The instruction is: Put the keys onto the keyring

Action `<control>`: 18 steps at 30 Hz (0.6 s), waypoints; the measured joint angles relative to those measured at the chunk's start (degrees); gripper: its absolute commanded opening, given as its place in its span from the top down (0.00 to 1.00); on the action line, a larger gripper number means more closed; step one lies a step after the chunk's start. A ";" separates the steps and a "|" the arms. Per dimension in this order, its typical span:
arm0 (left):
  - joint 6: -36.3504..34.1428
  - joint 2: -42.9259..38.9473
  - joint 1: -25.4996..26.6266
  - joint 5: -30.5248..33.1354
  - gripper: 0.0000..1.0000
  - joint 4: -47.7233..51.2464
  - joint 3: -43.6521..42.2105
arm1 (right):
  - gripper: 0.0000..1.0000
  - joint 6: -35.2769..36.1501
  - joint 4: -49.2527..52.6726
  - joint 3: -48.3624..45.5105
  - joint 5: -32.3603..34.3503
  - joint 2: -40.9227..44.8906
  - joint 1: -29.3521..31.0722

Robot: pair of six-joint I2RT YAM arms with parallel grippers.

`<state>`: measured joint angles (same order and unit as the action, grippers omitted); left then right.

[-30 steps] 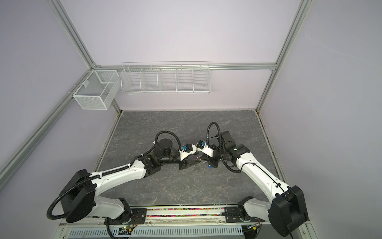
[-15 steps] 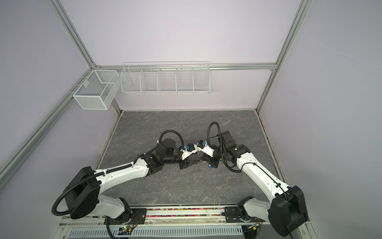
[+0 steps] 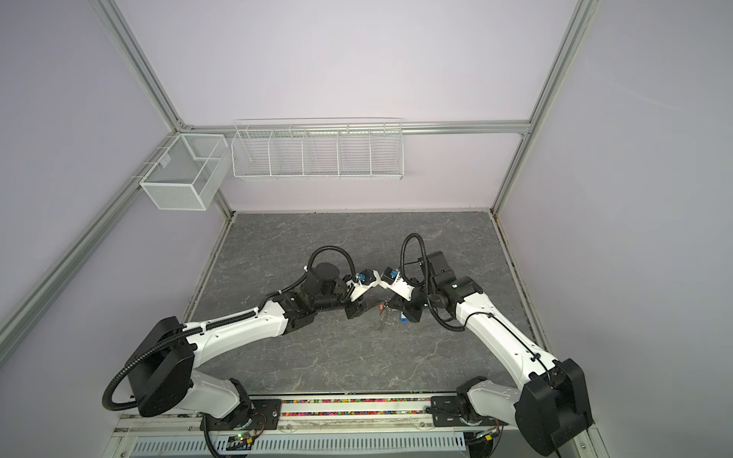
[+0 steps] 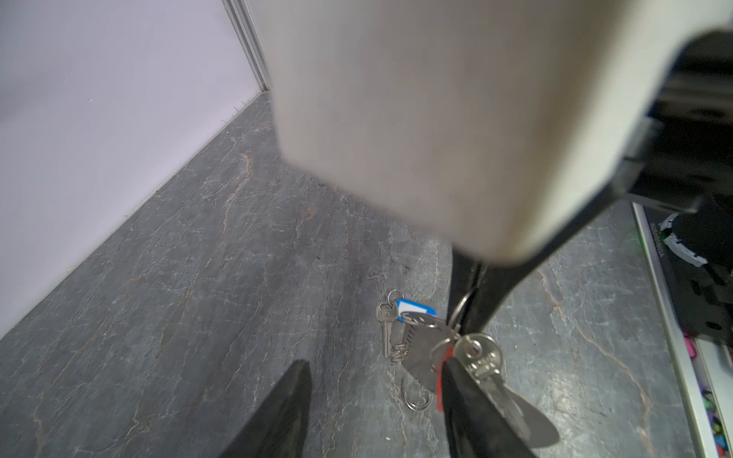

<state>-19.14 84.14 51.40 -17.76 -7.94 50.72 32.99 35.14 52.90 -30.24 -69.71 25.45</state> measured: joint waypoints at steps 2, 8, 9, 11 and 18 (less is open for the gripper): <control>0.02 -1.29 0.00 -0.17 0.45 -0.76 -1.79 | 0.93 0.00 -0.26 0.04 -0.17 0.00 0.24; 1.36 -6.08 0.00 -2.47 0.45 -5.18 -9.53 | 0.93 -0.48 -1.05 0.61 -0.24 -0.31 0.46; 1.62 -6.56 0.00 -2.80 0.45 -6.27 -10.34 | 0.93 -0.66 -1.18 0.68 -0.24 -0.42 0.46; 2.38 -7.13 0.00 -3.37 0.44 -8.74 -11.52 | 0.93 -0.90 -1.49 0.74 -0.24 -0.63 0.46; 3.54 -6.54 0.39 -5.03 0.44 -14.23 -11.74 | 0.93 -1.53 -1.68 0.79 -0.24 -0.76 0.46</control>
<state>-15.59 77.60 51.79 -22.79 -22.17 38.98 31.46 33.45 53.69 -30.48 -70.48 25.91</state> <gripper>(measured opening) 0.555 0.075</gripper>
